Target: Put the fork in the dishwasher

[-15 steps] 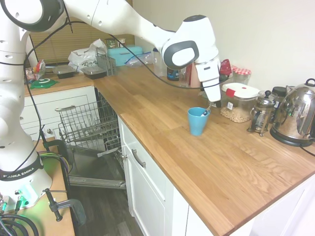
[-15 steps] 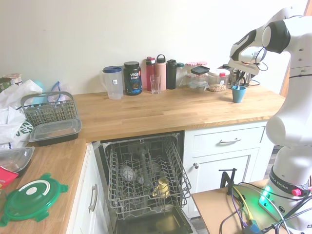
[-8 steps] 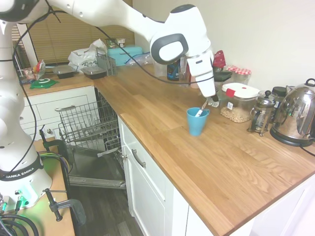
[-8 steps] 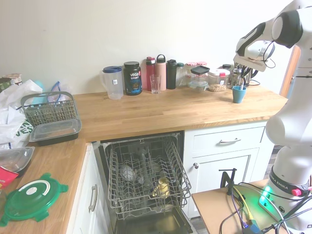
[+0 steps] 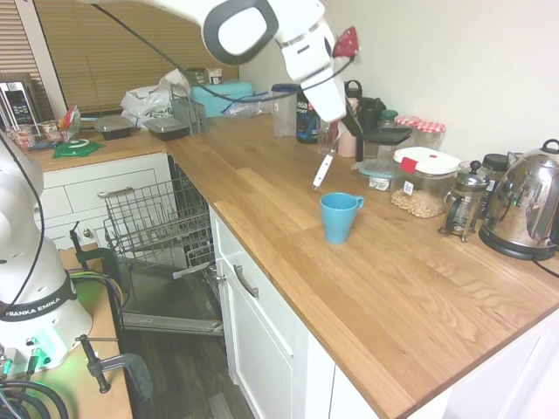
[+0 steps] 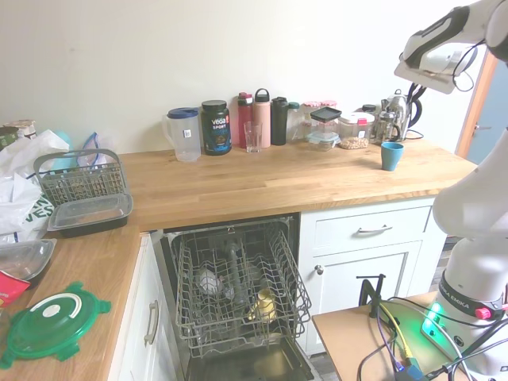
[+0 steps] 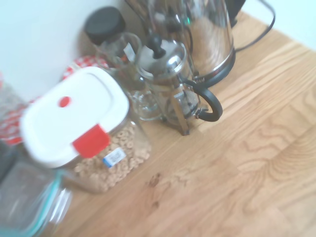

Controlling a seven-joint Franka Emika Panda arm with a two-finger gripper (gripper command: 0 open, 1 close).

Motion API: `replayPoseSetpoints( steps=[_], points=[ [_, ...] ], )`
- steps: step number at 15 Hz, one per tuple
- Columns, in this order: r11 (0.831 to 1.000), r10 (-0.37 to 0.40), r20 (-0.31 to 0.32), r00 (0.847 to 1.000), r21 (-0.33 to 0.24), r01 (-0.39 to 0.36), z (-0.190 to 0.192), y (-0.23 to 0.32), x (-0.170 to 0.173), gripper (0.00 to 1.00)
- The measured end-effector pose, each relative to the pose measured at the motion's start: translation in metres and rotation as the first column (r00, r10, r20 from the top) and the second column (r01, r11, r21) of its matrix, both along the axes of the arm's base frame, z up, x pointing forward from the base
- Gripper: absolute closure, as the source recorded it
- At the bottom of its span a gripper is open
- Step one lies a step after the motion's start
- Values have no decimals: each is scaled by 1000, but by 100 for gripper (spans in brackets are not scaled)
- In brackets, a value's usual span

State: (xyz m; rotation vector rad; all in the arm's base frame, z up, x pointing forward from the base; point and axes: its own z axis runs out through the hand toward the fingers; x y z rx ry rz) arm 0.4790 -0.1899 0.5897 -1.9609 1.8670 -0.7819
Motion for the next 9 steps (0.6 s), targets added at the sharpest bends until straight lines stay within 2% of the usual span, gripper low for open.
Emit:
replayPoseSetpoints(
  steps=[2, 3, 6, 9],
  points=[
    [998, 57, -39, 998, -24, -58, 14, 44, -18, 100],
    [994, 99, -80, 992, -41, -102, 13, 77, -24, 100],
    [974, 192, -190, 963, -83, -211, -26, 195, -36, 100],
    [961, 232, -257, 938, -88, -262, -84, 318, -59, 100]
  ],
)
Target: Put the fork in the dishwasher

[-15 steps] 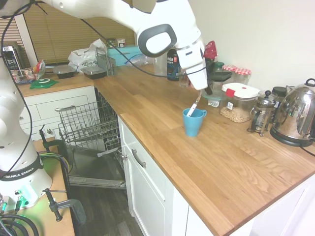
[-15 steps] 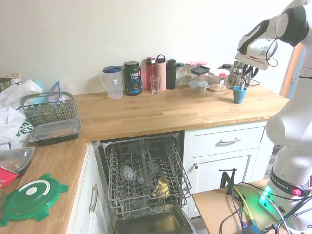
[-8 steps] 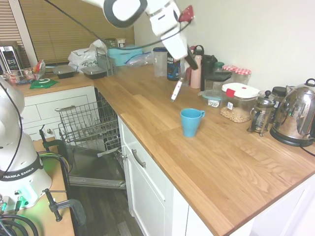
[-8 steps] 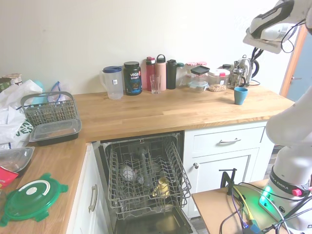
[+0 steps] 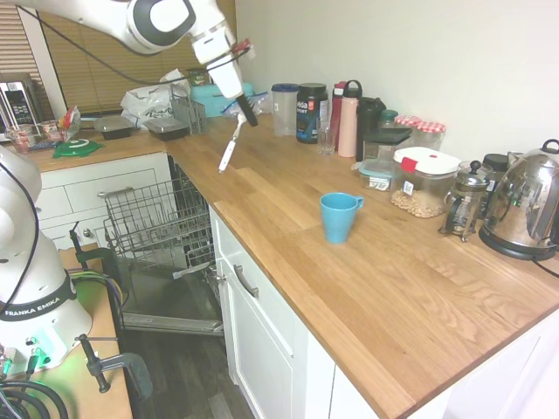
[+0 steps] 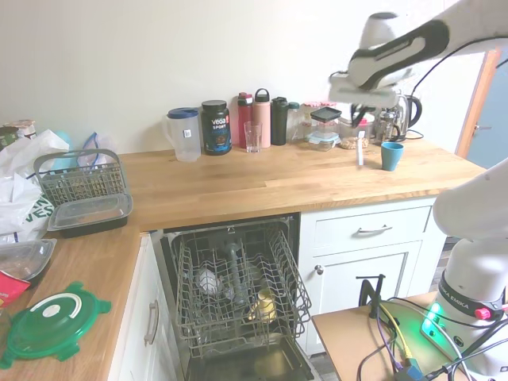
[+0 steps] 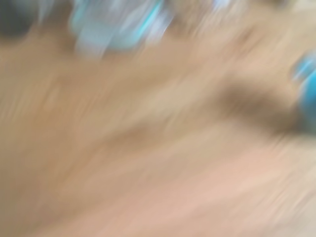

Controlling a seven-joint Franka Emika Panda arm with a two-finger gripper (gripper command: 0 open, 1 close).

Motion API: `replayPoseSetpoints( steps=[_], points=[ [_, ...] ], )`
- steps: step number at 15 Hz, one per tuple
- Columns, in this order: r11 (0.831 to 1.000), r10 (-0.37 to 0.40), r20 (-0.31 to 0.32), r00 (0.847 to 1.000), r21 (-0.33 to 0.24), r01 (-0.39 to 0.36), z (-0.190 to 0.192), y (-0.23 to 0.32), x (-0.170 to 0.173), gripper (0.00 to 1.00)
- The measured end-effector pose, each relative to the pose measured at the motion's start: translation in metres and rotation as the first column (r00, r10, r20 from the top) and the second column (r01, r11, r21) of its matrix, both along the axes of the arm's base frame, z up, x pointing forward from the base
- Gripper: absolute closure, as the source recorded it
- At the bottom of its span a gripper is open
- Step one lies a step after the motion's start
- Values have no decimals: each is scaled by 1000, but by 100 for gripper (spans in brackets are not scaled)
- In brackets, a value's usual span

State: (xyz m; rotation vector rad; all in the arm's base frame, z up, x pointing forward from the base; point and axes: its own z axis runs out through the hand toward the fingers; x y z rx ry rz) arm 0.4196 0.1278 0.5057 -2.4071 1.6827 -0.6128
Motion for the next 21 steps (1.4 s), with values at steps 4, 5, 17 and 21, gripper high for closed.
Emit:
replayPoseSetpoints(
  steps=[4, 5, 17, 21],
  points=[
    [996, 84, -53, 995, 14, -83, -55, 141, -51, 100],
    [993, 114, -87, 990, 33, -111, -74, 168, -58, 100],
    [970, 216, -420, 882, 196, -144, -266, 324, -8, 100],
    [962, 231, -428, 873, 235, -140, -284, 360, 8, 0]
  ],
)
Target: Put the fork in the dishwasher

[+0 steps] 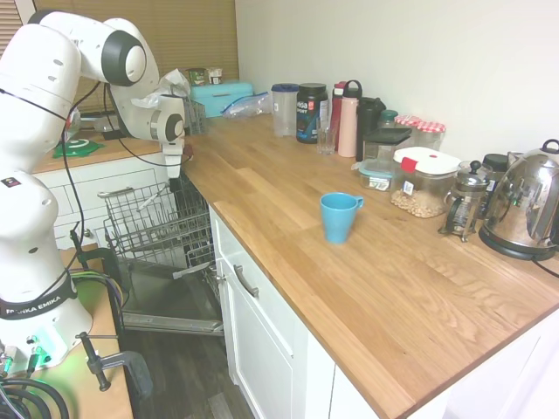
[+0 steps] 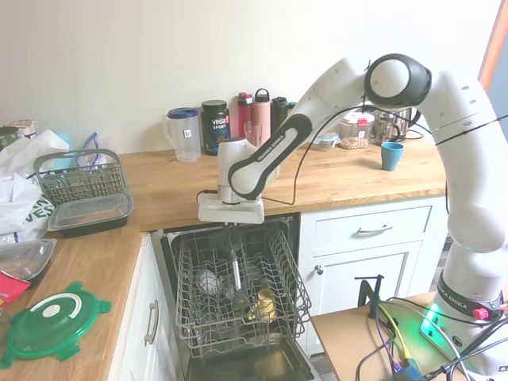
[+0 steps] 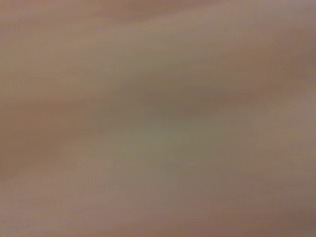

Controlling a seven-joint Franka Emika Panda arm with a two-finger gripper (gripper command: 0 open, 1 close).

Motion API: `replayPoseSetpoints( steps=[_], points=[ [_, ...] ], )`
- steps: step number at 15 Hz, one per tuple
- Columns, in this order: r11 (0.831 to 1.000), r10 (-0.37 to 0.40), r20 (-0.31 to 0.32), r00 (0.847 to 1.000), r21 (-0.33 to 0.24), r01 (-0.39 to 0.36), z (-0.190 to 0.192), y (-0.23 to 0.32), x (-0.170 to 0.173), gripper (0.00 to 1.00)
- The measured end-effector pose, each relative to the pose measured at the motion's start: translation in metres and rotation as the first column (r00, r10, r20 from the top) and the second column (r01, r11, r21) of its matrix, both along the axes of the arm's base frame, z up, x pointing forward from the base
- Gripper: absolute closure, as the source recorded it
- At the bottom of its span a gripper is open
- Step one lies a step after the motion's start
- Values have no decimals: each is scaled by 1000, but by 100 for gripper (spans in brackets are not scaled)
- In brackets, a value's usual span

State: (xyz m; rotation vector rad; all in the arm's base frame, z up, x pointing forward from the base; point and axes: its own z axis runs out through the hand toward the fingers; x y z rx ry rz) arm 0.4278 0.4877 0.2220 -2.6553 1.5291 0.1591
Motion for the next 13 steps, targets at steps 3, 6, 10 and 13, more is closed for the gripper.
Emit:
replayPoseSetpoints(
  steps=[3, 6, 10, 13],
  points=[
    [1000, -3, 10, 1000, 4, 3, 6, 2, 2, 0],
    [1000, -9, 19, 1000, 11, 9, 13, 0, 5, 0],
    [996, -45, 103, 994, 79, 37, 72, -35, 3, 0],
    [985, -95, 163, 982, 160, 68, 116, -102, 5, 0]
  ],
)
